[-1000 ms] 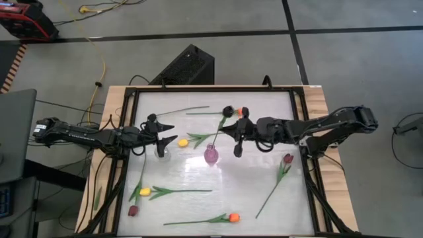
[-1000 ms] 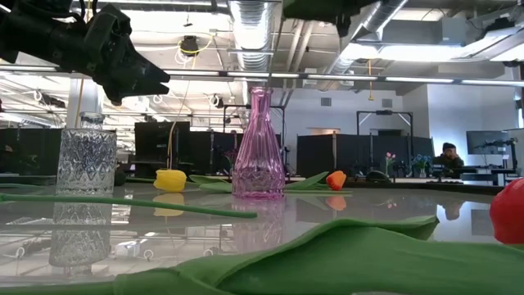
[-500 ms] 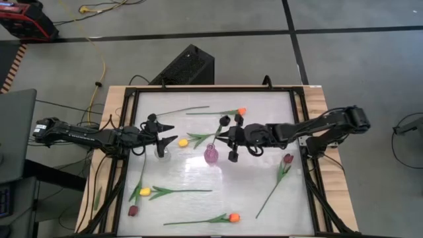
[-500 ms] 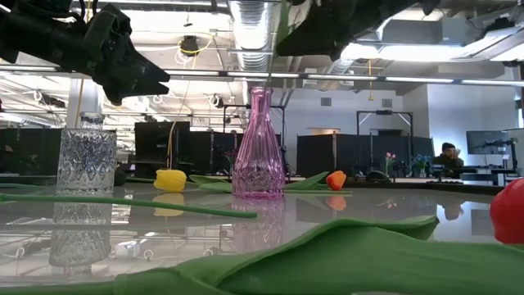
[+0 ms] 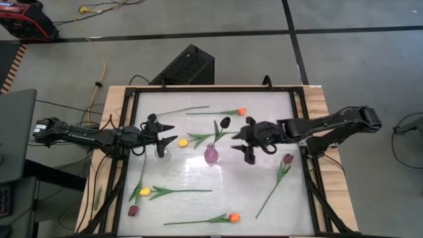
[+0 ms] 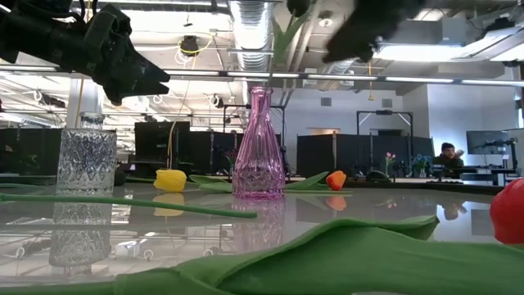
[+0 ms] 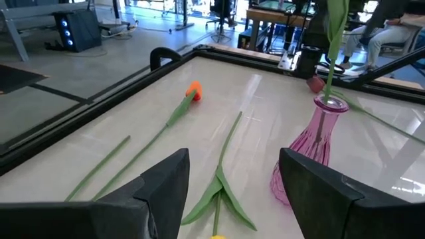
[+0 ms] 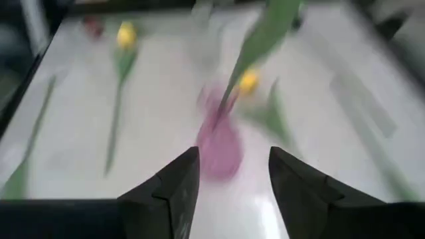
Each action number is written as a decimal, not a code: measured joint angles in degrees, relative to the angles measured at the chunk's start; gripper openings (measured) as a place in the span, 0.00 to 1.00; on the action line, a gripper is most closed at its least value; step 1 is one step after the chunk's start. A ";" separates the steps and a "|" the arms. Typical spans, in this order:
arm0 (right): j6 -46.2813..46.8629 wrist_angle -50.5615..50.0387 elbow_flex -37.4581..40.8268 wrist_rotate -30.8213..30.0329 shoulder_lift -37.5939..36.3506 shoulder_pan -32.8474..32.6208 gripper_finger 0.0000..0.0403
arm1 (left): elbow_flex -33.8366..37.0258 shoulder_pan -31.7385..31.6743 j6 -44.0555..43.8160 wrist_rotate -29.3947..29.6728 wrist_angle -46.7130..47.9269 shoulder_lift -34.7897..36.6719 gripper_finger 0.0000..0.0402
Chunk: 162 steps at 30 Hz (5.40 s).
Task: Sort flowers into vase by color
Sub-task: Put the black flower into the violet vase
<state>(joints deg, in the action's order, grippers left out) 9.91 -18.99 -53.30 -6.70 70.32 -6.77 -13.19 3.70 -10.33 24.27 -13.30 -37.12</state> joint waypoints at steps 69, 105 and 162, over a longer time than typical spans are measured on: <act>20.30 -26.83 1.03 -5.46 -1.64 0.45 0.51 | -44.52 -48.60 32.39 -17.88 52.53 -59.83 0.55; 11.49 -23.82 0.66 -5.25 -1.61 -4.89 0.51 | -53.81 -47.72 26.02 -22.51 53.29 -48.30 0.00; -144.95 43.80 -17.05 -13.75 11.76 17.78 0.51 | -57.57 -33.76 -37.44 -70.35 -8.06 -47.25 0.00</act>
<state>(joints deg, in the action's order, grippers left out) -135.04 24.81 -70.35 -20.45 82.08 11.00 -70.76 -30.05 -47.77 -46.07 -21.36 -84.38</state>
